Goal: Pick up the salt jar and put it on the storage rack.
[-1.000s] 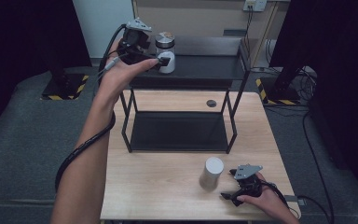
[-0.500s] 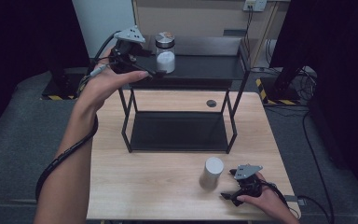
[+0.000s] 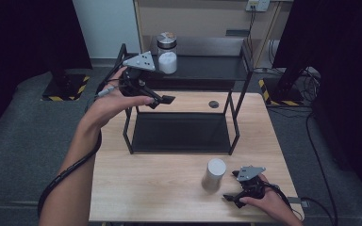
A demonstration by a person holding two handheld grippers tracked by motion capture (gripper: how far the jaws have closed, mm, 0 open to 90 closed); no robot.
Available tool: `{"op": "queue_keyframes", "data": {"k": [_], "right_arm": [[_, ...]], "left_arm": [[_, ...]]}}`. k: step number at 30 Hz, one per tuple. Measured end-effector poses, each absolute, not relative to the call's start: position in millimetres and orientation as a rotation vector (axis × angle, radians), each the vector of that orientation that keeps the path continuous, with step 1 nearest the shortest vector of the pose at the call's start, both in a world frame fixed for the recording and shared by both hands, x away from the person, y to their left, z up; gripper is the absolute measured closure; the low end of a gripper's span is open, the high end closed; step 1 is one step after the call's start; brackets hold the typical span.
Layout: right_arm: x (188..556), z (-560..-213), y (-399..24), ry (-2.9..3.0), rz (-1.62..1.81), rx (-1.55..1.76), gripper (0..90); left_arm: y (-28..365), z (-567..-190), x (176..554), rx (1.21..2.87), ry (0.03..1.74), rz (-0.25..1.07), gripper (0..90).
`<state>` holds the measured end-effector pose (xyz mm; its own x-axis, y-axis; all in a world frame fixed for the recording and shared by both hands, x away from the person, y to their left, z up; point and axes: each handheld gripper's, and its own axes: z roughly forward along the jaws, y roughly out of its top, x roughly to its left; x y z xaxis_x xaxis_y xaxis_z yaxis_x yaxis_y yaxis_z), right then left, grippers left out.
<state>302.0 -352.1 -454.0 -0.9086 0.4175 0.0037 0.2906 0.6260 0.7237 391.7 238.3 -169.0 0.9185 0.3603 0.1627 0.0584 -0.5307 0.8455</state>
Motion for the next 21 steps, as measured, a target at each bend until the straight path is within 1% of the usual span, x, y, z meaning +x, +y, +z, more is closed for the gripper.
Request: {"op": "queue_keyframes", "data": {"k": [12, 21], "right_arm": [[301.8, -453.9, -352.0, 2.682, 1.150, 0.591, 1.7], [301.5, -454.3, -352.0, 2.677, 1.150, 0.588, 1.7]], "left_arm": [[224.9, -206.7, 381.6, 2.135, 0.246, 0.342, 8.0], [222.6, -248.1, 367.1, 2.141, 0.239, 0.316, 7.5]]}}
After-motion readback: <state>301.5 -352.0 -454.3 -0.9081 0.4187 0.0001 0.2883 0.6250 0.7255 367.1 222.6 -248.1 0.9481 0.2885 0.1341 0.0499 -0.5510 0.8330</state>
